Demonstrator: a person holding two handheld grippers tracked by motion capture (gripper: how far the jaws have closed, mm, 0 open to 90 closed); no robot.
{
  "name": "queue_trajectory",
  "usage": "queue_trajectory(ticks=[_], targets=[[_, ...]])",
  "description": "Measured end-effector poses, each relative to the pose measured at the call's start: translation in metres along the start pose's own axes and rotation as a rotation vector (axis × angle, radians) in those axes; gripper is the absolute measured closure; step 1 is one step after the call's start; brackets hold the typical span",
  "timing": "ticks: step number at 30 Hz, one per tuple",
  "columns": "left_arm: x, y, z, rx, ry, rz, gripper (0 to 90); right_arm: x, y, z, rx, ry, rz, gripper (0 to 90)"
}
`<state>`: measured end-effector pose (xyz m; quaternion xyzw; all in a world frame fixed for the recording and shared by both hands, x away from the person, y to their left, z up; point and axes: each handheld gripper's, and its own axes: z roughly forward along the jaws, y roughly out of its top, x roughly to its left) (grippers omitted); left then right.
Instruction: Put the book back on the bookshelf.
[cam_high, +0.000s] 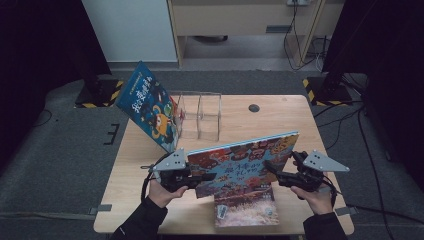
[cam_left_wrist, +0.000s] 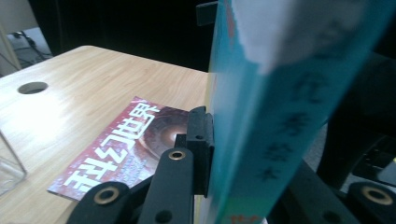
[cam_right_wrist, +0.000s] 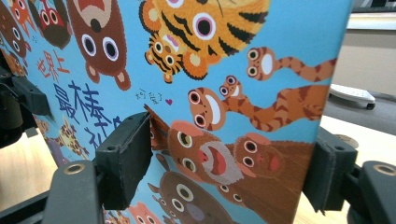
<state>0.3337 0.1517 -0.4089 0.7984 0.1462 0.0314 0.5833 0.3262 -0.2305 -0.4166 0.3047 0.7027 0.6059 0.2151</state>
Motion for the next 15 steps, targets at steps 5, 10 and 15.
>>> queue_trajectory(ticks=[5,10,15], targets=[[-0.004,0.002,0.001,0.017,-0.001,0.028,79.1,-0.003,-0.001,0.004,-0.013,0.015,0.005,22.7],[-0.002,0.002,0.0,0.018,0.001,0.022,79.5,-0.005,0.0,0.014,-0.037,0.029,-0.005,18.7],[-0.001,0.002,0.0,0.01,-0.004,-0.001,79.2,-0.004,0.001,0.01,-0.032,0.027,0.008,21.8]])
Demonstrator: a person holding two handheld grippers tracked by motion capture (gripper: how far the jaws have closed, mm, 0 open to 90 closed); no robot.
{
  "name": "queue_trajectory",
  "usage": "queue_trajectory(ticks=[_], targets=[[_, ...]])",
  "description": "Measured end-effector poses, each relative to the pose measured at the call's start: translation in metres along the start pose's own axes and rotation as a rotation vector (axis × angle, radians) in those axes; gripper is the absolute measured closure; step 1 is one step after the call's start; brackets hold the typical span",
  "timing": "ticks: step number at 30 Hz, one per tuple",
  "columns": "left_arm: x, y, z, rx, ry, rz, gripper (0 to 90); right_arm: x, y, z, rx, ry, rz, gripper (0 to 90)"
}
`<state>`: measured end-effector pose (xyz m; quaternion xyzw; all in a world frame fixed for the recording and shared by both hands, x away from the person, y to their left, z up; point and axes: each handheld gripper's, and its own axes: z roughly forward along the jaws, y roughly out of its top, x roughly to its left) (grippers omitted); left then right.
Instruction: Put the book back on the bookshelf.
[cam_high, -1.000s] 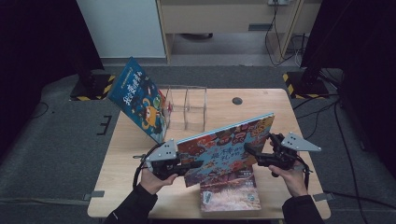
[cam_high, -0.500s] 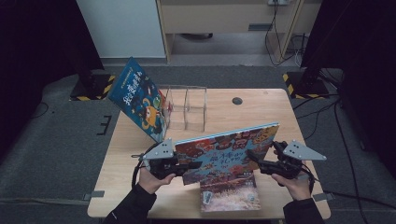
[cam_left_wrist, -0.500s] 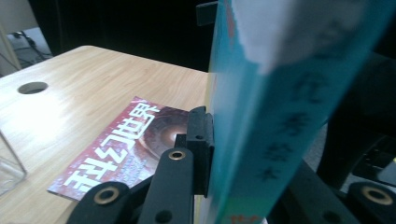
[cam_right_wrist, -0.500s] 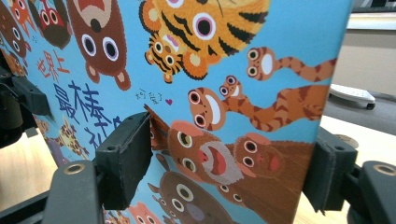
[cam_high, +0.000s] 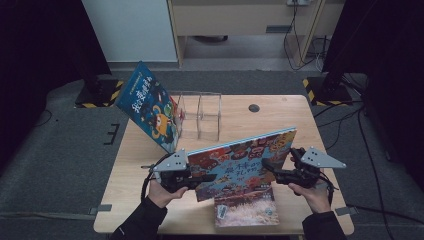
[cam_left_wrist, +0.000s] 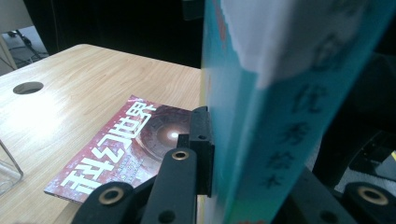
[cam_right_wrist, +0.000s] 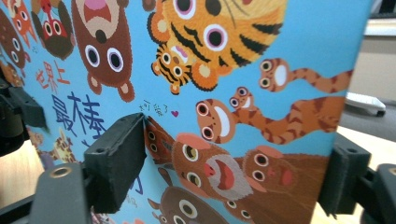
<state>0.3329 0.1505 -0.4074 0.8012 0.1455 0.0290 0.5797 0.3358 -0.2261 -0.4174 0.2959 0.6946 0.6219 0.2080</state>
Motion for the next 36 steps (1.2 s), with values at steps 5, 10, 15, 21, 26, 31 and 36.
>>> queue_trajectory(ticks=[5,10,15,21,26,31,36], targets=[[0.0,0.0,0.0,-0.002,-0.007,-0.013,78.2,0.008,0.004,-0.008,0.037,-0.028,0.001,22.7],[-0.001,0.001,0.001,-0.003,-0.027,-0.013,76.2,0.019,0.002,-0.02,0.045,-0.06,-0.005,25.6],[-0.001,0.001,0.0,-0.002,-0.006,-0.007,74.2,0.02,0.001,-0.025,0.038,-0.059,-0.002,27.8],[-0.001,0.01,-0.009,-0.036,0.006,0.02,71.4,0.017,-0.002,-0.026,0.02,-0.048,-0.007,30.4],[-0.004,0.026,-0.023,-0.084,0.017,0.051,71.0,0.017,-0.003,-0.024,0.017,-0.057,-0.022,30.2],[-0.004,0.035,-0.03,-0.094,0.019,0.062,71.3,0.017,-0.002,-0.024,0.018,-0.054,-0.025,30.1],[-0.005,0.048,-0.029,-0.062,0.024,0.09,71.7,0.017,-0.003,-0.023,0.018,-0.057,-0.025,30.0]])
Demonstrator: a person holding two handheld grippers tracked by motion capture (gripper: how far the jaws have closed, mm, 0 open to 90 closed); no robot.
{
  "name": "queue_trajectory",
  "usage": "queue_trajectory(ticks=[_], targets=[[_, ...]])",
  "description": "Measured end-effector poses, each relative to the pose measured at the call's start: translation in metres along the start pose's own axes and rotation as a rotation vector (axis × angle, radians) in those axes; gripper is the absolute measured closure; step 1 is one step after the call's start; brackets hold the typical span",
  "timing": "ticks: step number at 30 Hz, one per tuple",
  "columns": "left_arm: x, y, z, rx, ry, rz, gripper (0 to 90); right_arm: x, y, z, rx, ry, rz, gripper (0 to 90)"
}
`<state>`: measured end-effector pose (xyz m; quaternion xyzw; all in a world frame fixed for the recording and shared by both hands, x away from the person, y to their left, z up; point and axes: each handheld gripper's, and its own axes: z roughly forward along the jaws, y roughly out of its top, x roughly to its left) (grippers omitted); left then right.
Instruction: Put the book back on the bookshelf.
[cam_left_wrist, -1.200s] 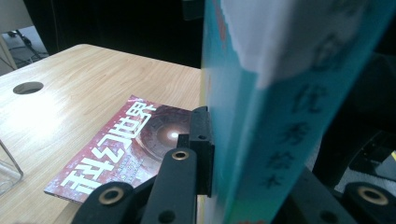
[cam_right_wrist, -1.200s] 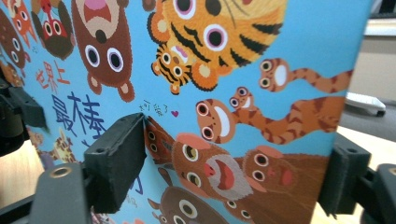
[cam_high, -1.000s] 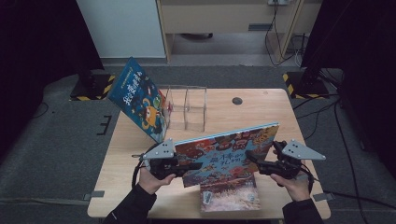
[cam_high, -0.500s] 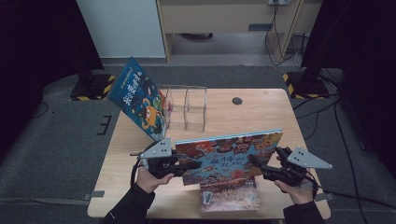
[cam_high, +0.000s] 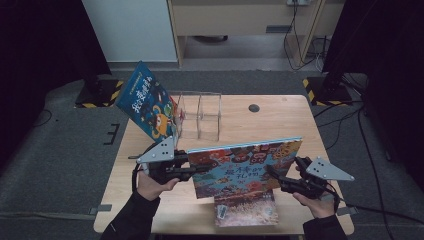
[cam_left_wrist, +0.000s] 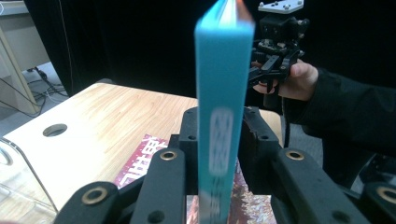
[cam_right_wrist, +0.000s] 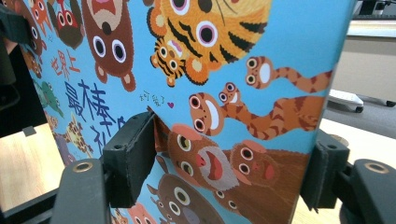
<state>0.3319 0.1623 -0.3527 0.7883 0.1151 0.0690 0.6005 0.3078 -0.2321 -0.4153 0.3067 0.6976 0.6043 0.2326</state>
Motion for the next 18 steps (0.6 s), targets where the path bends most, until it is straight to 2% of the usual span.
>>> queue_trajectory(ticks=[7,18], targets=[[0.0,0.018,0.003,0.047,-0.014,0.03,71.9,0.0,0.0,0.0,0.004,0.002,-0.005,29.5],[0.0,0.038,0.002,0.094,-0.031,0.055,71.7,0.0,0.0,0.001,0.001,0.007,-0.005,29.0]])
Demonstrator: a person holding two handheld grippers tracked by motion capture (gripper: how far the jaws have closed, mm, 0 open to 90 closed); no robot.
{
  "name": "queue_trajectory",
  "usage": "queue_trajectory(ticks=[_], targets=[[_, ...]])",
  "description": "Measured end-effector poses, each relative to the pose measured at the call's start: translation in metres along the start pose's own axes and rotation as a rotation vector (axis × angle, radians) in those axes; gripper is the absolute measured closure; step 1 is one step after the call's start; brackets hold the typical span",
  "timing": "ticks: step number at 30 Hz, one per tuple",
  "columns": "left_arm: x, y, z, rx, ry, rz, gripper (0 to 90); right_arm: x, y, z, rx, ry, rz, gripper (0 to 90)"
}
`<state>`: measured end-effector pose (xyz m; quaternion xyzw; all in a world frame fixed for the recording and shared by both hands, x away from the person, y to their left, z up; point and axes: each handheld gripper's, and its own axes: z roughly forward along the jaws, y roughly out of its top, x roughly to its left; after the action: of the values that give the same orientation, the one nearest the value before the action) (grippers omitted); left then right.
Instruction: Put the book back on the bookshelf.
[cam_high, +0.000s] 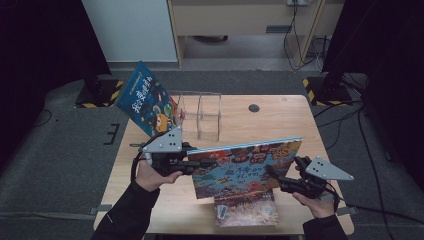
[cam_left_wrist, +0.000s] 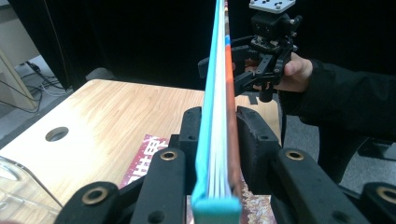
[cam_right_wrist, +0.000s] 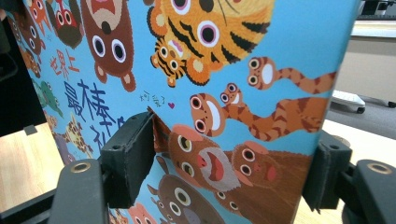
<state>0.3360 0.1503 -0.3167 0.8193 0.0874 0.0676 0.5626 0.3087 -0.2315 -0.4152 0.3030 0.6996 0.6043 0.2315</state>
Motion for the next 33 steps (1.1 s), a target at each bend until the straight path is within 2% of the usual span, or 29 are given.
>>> queue_trajectory(ticks=[3,10,16,25,33], targets=[[0.0,0.006,-0.002,0.0,-0.005,-0.001,71.7,0.0,0.0,0.0,0.0,0.001,-0.001,28.9],[0.001,0.02,-0.001,0.055,-0.005,0.018,72.1,0.0,0.0,0.0,0.001,0.001,0.0,28.7],[0.003,0.027,0.002,0.093,-0.021,0.014,73.0,0.0,0.0,0.0,0.001,0.002,0.003,28.7],[0.003,0.041,0.006,0.206,-0.028,0.027,73.2,0.0,0.0,0.0,0.003,0.003,0.002,28.5],[0.004,0.048,0.014,0.273,-0.045,0.018,73.2,0.0,0.0,0.001,0.003,0.005,0.004,28.3]])
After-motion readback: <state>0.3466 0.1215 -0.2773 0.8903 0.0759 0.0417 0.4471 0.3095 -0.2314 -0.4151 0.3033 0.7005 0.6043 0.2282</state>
